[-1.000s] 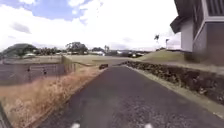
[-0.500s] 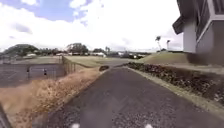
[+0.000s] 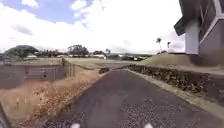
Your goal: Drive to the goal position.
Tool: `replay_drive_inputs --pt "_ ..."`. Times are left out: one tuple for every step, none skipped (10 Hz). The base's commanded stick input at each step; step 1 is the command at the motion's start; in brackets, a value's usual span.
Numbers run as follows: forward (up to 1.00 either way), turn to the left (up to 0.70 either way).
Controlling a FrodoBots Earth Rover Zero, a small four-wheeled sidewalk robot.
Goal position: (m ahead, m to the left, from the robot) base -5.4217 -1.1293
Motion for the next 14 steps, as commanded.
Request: replay_drive_inputs --pt "0.7 0.0" --pt "0.7 0.0" --pt "0.7 0.0" --pt "0.7 0.0" --pt "0.7 0.0" --pt "0.7 0.0" --pt "0.7 0.0" --pt "0.7 0.0" --pt "0.7 0.0" --pt "0.7 0.0" --pt "0.7 0.0" --pt "0.7 0.0" --pt "0.7 0.0" --pt "0.7 0.0"
